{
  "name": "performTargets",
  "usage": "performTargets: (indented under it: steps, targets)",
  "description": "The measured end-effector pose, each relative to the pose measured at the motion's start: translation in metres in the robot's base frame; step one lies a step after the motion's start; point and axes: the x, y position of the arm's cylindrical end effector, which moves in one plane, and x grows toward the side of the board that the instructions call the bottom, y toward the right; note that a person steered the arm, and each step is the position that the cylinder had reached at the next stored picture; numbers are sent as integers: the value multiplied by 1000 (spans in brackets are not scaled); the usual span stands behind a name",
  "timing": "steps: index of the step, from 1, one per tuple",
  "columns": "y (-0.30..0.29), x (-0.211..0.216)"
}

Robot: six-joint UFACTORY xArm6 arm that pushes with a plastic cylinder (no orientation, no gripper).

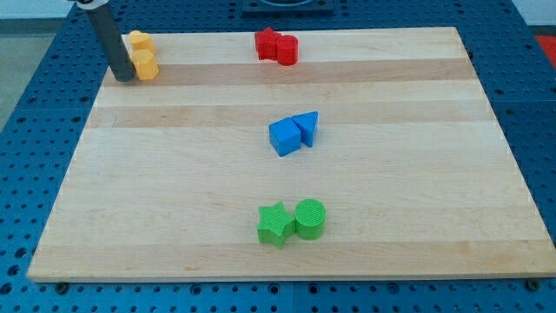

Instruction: Push the yellow hexagon close to the yellow heart

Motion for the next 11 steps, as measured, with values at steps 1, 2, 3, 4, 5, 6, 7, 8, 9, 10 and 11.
performTargets:
  steps: [1,2,3,4,5,6,7,8,9,10,11]
  targets:
    - [-6,35]
    - [5,46]
    - [12,28]
    - [12,11]
    - [5,5]
    - [5,6]
    - [17,29]
    - [38,34]
    - [40,18]
    - [37,5]
    - [36,3]
